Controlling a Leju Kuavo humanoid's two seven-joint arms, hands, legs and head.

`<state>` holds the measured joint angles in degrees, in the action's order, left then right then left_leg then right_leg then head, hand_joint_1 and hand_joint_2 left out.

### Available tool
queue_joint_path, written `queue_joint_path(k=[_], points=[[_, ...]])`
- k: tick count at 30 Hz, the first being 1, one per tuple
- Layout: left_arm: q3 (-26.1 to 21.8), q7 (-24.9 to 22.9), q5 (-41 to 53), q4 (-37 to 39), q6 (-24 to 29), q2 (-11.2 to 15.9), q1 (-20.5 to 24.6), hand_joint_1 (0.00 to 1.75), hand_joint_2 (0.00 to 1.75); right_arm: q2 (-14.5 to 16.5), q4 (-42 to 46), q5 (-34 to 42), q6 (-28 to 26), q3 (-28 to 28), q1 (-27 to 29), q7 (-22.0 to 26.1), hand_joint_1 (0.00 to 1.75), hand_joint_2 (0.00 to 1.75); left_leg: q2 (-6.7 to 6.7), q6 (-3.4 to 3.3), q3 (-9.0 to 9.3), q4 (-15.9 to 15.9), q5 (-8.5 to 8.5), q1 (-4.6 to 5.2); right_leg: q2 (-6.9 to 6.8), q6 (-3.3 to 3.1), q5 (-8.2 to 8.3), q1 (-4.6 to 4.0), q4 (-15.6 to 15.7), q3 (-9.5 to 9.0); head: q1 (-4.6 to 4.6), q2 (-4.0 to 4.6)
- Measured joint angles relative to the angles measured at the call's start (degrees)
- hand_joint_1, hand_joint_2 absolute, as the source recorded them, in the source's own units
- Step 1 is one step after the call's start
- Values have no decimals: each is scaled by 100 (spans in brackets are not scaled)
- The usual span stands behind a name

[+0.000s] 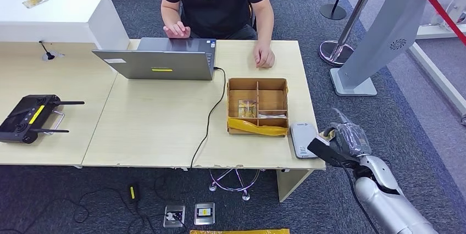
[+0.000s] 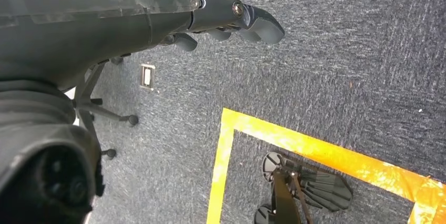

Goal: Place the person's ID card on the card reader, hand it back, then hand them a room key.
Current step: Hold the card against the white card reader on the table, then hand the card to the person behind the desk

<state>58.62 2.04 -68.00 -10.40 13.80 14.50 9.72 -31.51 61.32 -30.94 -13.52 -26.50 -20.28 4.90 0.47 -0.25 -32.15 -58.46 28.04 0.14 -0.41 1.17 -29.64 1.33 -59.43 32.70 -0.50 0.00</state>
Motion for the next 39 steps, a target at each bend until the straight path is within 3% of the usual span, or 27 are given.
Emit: queue_joint_path(k=[9, 15, 24, 39], points=[[3, 2, 41, 0, -40, 22, 11, 0, 0, 7, 172, -170, 178, -24, -392, -142, 175, 175, 0, 0, -6, 0, 0, 0, 0, -3, 3, 0, -1, 3, 0, 0], [8, 109, 62, 0, -130, 23, 28, 0, 0, 140, 441, -740, 775, -25, -1058, -290, 175, 175, -8, 3, -6, 1, -2, -1, 14, -4, 8, -1, -3, 7, -1, 0], [14, 267, 189, 0, -301, 5, 41, 0, 0, 968, 505, -1693, 1152, -49, -2056, -419, 175, 175, -4, 12, -7, 0, -9, -13, 9, -8, 12, -13, -4, 6, 1, 0], [70, 267, 81, 0, -278, -22, 30, 0, 0, 1996, 460, -2368, 1238, -104, -2292, -316, 175, 175, -3, 12, -12, 1, -9, -15, 10, -8, 12, -14, -4, 10, 1, 0]])
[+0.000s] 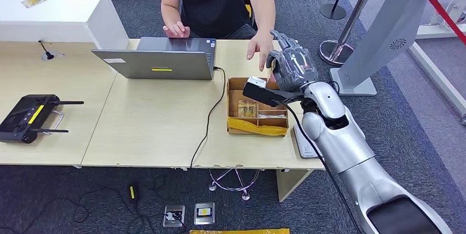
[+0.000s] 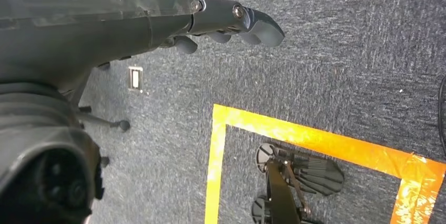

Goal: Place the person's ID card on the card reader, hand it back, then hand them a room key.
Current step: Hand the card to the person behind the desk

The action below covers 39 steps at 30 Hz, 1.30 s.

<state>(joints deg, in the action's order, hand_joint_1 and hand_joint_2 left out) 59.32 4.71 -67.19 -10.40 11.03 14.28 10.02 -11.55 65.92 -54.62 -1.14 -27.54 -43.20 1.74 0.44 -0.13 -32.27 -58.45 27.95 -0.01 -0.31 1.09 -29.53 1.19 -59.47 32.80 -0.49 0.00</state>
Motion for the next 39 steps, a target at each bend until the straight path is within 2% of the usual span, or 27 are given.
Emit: queue_joint_path(k=[6, 20, 21, 23, 25, 27, 31, 39], points=[[0, -19, -62, 2, 32, 3, -4, 0, 0, 247, -73, -168, 55, 1, -19, 57, 175, 175, 0, 0, 0, 0, 0, 0, 0, 0, 0, 0, 0, 0, 0, 0], [0, -88, -151, 3, 120, 2, -16, 0, 0, 569, -191, -413, 168, 2, -68, 101, 175, 175, 0, 0, -1, 0, 0, 0, 1, 0, 0, 0, 0, 2, 1, 0], [0, -89, -151, 3, 121, 2, -18, 0, 0, 589, -206, -413, 168, 2, -76, 101, 171, 175, 0, 0, 0, 0, 0, 0, 2, 0, 0, 0, 1, 2, 1, 0], [0, -89, -151, 4, 121, 2, -20, 0, 0, 617, -233, -414, 169, 2, -87, 101, 86, 175, 0, 0, 0, 0, 0, 0, 1, 0, 0, 0, 1, 2, 1, 0], [0, -89, -152, 4, 122, 2, -24, 0, 0, 631, -247, -417, 168, 1, -89, 109, 3, 87, 0, 0, -1, 0, 0, 0, 1, 0, 0, 0, 1, 2, 1, 0], [-1, -89, -161, 4, 127, 2, -29, 0, 0, 648, -257, -446, 149, 0, -88, 168, 0, 0, 0, 0, -1, 0, 0, 0, 2, 0, 0, 0, 1, 2, 1, 0], [-2, -89, -199, 4, 148, 2, -29, 0, 0, 748, -284, -576, 85, -1, -81, 336, 0, 0, -1, 0, 0, 0, 0, -1, 3, -1, 0, -1, 1, 3, 1, 0], [-32, -206, -371, 4, 220, -13, -31, 0, 0, 1030, -307, -780, 93, -4, -46, 325, 0, 0, -1, 1, 0, 0, 0, -6, 2, -1, 0, -7, 1, 2, 1, 0]])
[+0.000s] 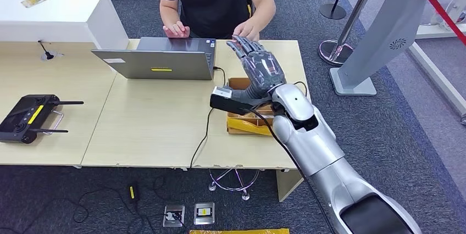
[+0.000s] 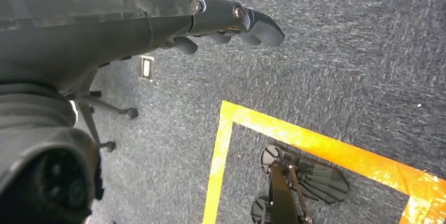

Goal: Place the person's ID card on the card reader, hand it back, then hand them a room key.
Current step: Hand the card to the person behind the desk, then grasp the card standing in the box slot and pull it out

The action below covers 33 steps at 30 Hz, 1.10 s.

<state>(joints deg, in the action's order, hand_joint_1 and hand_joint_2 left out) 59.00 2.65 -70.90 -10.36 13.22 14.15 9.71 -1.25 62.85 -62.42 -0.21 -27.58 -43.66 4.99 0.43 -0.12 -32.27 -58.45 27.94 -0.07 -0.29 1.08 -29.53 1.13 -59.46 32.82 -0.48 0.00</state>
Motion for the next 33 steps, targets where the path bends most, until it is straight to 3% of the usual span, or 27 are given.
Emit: queue_joint_path(k=[6, 10, 18, 23, 27, 33], points=[[-4, -11, -48, 0, 64, -49, -1, 0, 0, 94, 18, -35, 89, -1, 15, -75, 0, 0, 0, 0, 1, 0, 0, 0, 0, 0, 0, 0, 1, 0, 0, 0], [-8, -49, -112, 0, 132, -83, -7, 0, 0, 47, 276, 148, 496, 31, 195, -349, 0, 0, -2, 0, 6, -1, 0, 0, 0, 0, 0, 0, 5, -1, 1, 0], [-13, -126, -194, 4, 194, -139, -60, 0, 0, -585, 2132, 562, 1634, 558, 1105, -1486, 0, 0, -8, -1, 6, -2, 2, 0, 8, 0, 1, 0, 19, -2, 1, 0], [-17, -113, -202, 5, 191, -150, -67, 0, 0, -1010, 3298, 930, 1927, 973, 1553, -1816, 0, 0, -14, 2, 8, -2, 8, 0, 13, 0, 2, 0, 21, -3, 1, 0], [-39, -108, -228, 7, 192, -161, -65, 0, 0, -1204, 4068, 1007, 2161, 1111, 1854, -2113, 0, 175, -20, 2, 8, -1, 8, -2, 14, -2, 3, -2, 21, -3, 0, 0], [-54, -108, -316, 7, 320, -197, -57, 0, 0, -1235, 4778, 426, 2121, 1030, 2317, -2374, 0, 175, -23, 2, 6, 0, 9, -9, 14, -3, 3, -9, 21, -5, -1, 0]])
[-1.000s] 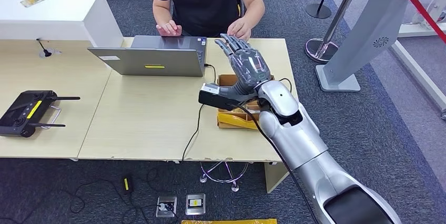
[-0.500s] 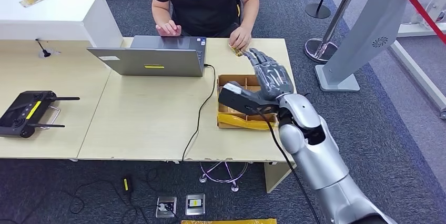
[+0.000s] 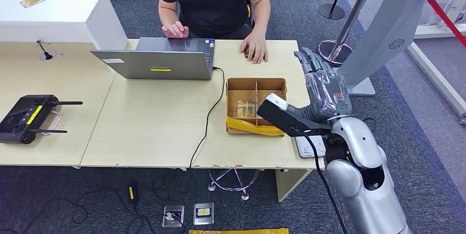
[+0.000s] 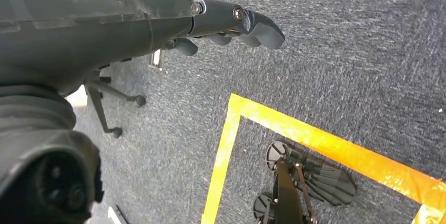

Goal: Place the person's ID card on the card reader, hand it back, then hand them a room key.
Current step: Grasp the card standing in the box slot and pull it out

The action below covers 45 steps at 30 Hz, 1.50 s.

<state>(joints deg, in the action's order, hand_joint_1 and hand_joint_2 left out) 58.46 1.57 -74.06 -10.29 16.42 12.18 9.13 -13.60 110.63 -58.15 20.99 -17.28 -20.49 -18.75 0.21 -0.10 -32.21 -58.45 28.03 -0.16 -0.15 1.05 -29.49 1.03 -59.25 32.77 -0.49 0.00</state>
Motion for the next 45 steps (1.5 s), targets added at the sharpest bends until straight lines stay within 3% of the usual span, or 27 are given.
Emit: queue_joint_path(k=[8, 16, 34, 45], points=[[-42, -9, -60, 0, 174, -111, 19, 0, 0, -1, 56, -517, -711, -401, 484, 92, 0, 175, 0, 0, -3, 1, 0, 0, 0, 0, 0, 0, 0, 0, 1, 0], [-45, -11, -22, 0, 121, -156, 43, 0, 0, -2, -154, -602, -910, -739, 541, 65, 0, 175, 1, 0, -4, 1, 0, 0, -1, 0, 0, 0, 0, 0, 1, 0], [-45, -11, 40, 0, -34, -156, 75, 0, 0, 199, -1352, -619, -505, -1145, 97, 39, 0, 175, 6, 1, -10, 1, -1, 0, -5, 0, 0, 0, -2, 1, 1, 0], [-45, -12, 29, 0, -86, -136, 78, 0, 0, 356, -1819, -1015, -353, -1196, -220, 114, 0, 175, 5, 1, -10, 1, -1, 0, -4, -1, 0, 0, -2, 2, 1, 0]])
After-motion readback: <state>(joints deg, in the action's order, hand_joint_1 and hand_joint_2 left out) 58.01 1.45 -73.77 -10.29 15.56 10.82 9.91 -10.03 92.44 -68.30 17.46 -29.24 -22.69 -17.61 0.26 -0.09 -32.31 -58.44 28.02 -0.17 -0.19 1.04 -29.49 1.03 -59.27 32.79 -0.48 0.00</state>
